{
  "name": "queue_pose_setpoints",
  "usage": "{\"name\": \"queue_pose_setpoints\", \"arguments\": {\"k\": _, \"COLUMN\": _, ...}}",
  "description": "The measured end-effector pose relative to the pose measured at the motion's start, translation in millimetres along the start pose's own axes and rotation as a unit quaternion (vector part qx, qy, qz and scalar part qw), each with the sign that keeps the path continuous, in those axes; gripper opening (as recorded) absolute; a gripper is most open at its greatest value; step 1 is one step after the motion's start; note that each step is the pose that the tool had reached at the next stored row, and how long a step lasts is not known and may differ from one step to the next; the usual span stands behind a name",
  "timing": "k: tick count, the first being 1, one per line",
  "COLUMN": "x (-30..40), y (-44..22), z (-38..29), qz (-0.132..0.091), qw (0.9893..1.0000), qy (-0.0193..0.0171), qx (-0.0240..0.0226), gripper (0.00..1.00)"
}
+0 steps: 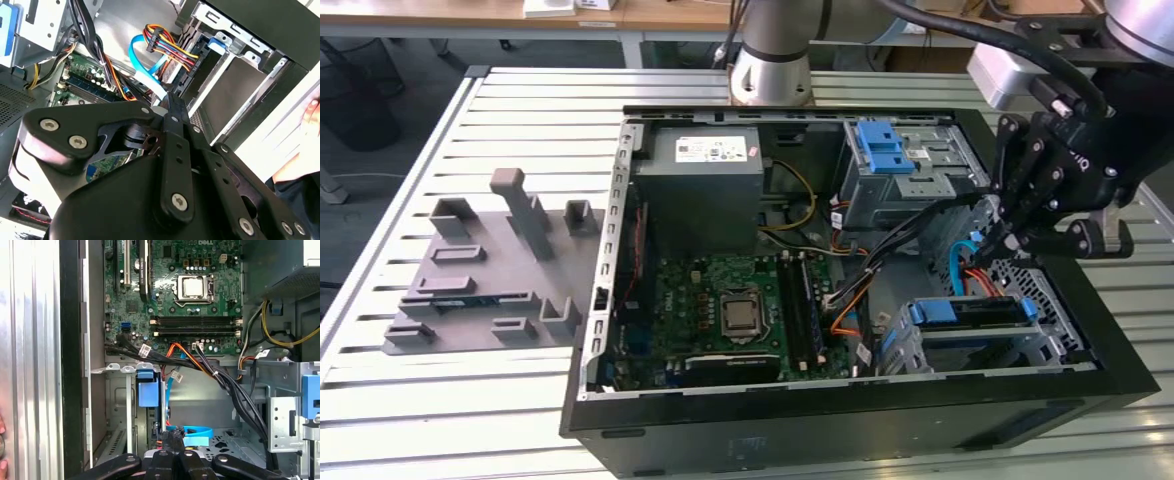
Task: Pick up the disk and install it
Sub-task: 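Insert the second disk wire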
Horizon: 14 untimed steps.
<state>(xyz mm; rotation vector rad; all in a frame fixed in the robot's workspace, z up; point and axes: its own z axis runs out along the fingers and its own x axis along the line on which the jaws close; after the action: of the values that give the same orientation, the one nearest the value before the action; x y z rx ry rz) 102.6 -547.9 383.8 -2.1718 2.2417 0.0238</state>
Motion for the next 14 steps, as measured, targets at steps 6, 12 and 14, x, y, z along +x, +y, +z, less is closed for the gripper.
{"name": "queue_pose_setpoints", "arguments": {"k": 6, "x": 0.3, "y": 0.8, "z": 0.6, "qz": 0.000, "qw": 1.0000, "qy": -0.0001, "qx": 0.0000, "gripper": 0.11}}
{"name": "queue_pose_setpoints", "arguments": {"k": 12, "x": 2.2, "y": 1.5, "z": 0.9, "qz": 0.000, "qw": 1.0000, "qy": -0.0005, "qx": 0.0000, "gripper": 0.11}}
{"name": "queue_pose_setpoints", "arguments": {"k": 14, "x": 2.7, "y": 1.7, "z": 1.1, "qz": 0.000, "qw": 1.0000, "qy": -0.0006, "qx": 0.0000, "gripper": 0.11}}
